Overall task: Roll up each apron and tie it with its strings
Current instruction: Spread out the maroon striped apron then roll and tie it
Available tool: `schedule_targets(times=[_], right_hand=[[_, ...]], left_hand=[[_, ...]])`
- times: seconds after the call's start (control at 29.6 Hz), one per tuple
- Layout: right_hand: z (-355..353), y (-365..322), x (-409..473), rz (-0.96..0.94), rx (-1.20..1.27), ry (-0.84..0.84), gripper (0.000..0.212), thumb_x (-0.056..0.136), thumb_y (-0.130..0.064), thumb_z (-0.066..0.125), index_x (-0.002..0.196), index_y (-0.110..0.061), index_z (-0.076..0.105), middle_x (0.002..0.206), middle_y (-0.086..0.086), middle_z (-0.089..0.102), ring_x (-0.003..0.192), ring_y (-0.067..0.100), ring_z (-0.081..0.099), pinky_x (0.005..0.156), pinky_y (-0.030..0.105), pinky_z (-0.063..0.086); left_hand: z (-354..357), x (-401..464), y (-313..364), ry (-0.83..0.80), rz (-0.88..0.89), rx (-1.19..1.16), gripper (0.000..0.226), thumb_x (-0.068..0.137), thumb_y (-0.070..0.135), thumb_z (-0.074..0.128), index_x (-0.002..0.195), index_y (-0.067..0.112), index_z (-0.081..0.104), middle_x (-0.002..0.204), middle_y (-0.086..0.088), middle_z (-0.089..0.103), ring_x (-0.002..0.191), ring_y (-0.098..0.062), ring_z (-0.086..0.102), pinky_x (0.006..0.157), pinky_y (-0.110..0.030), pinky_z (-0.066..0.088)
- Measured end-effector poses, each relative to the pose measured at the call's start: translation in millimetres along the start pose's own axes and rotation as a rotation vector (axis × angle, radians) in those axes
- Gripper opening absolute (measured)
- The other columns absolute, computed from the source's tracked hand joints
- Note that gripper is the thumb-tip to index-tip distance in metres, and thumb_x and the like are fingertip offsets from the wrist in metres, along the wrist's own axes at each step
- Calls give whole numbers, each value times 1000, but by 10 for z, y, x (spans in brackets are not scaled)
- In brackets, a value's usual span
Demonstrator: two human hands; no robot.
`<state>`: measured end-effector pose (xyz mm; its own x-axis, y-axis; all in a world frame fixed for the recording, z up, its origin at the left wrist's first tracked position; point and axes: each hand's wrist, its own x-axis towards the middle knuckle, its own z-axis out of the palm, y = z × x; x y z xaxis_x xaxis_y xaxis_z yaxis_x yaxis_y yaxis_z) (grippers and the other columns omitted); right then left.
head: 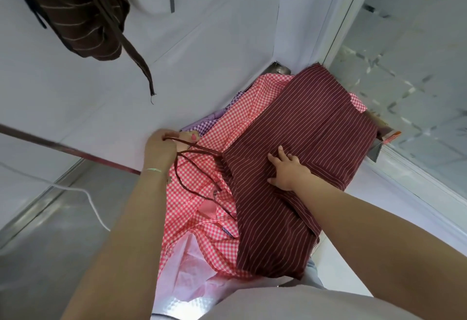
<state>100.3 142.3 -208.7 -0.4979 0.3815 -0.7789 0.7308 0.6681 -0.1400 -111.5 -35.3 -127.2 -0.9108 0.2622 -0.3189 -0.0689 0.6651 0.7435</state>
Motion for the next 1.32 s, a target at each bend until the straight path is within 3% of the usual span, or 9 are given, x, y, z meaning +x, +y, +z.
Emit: schedule_targets(times=[0.14,0.27,0.34,0.44,0.61,0.71,0.78,1.15,1.32], right_hand=[[4,-1,-1,0,1,7,84,94,-46,55,153,-35,-3,159,-3,-22,148,30,-2,110,57,31],[-4,-37,-31,2,34,7,83,94,-44,55,153,-35,-3,159,-3,-22,148,30,-3,111,57,28],[-25,-20,-53,-31,100,24,78,94,-44,55,154,-35,4,160,-2,-19,148,31,-1,113,55,23],[56,85,-174,-119,454,230,58,94,-40,56,147,-28,35,162,3,7,147,32,13,118,50,18],[471,344,-594,348,1049,929,49,89,-26,62,135,-16,47,144,9,42,133,28,39,111,48,33],[747,561,-703,731,1705,586,69,82,-30,73,138,-6,40,135,16,51,119,36,54,102,50,45],[873,557,-749,659,2011,339,62,85,-25,72,137,-5,44,133,15,55,116,35,57,102,52,45],[979,726,-1237,141,2188,-243,49,88,-45,60,127,-15,58,120,11,67,111,31,63,91,48,48],[760,678,-1333,69,2202,-151,29,92,-23,60,117,-9,61,107,11,72,107,29,63,92,48,47]], left_hand=[[-66,-110,-206,303,-164,-417,42,83,-10,44,118,6,62,117,-17,60,91,-27,61,74,-31,54],[180,-647,-366,616,85,-189,41,74,-7,51,114,-5,57,115,-24,51,100,-39,54,92,-38,45],[400,-981,-347,238,80,-100,23,89,12,57,110,3,55,102,-8,58,94,-27,57,89,-42,47],[673,-1233,-355,-385,-130,10,54,95,49,49,118,0,50,102,-9,58,101,-29,59,87,-40,47],[816,-1271,-370,-381,-178,-75,42,90,42,62,114,16,41,104,2,55,95,-16,58,79,-30,47],[834,-1350,-412,-380,-159,-154,32,91,28,64,112,21,42,108,2,57,95,-16,59,79,-29,48],[788,-1316,-495,-419,-166,-142,31,91,30,65,115,19,50,114,0,60,104,-20,60,90,-35,50],[817,-1344,-294,-561,-297,-455,31,95,7,57,125,3,52,121,-17,64,97,-25,66,75,-31,53],[872,-1319,-140,-432,-537,-697,46,90,17,65,131,8,47,127,-15,60,108,-28,61,80,-41,52]])
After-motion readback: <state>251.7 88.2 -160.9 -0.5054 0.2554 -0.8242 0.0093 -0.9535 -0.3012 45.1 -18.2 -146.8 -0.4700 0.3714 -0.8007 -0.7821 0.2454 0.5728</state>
